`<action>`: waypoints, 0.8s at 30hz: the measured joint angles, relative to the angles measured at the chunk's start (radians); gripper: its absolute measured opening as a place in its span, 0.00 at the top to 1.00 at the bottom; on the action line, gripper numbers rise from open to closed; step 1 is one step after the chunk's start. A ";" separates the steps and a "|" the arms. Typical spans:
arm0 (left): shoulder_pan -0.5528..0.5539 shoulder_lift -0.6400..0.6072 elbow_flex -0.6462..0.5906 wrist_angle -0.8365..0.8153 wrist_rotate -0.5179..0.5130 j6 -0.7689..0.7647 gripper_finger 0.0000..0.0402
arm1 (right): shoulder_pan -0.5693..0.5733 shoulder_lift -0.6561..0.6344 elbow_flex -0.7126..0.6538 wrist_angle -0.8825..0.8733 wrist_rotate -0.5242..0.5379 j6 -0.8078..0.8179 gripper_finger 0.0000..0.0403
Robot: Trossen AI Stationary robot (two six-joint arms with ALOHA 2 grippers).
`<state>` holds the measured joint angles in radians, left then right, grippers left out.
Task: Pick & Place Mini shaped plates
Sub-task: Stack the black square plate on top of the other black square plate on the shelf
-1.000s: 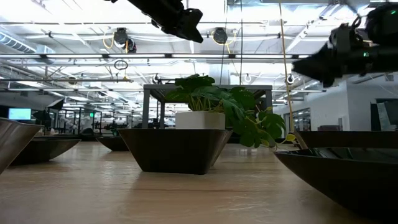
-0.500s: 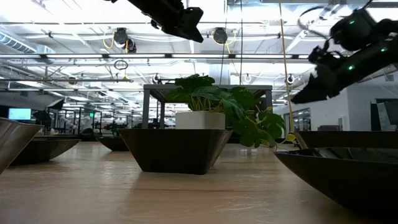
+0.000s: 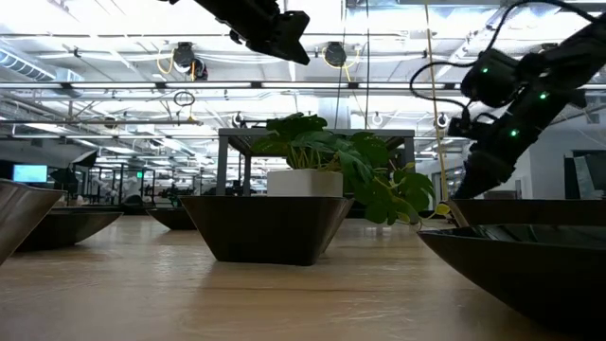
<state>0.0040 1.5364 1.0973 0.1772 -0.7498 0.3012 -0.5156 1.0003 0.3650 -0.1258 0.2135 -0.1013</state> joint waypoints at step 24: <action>-0.001 0.000 0.000 -0.003 0.000 -0.001 0.64 | 0.000 0.199 0.023 -0.026 0.147 -0.176 0.68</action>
<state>0.0034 1.5364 1.0973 0.1742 -0.7500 0.3000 -0.5151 1.1995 0.3884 -0.1516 0.3608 -0.2774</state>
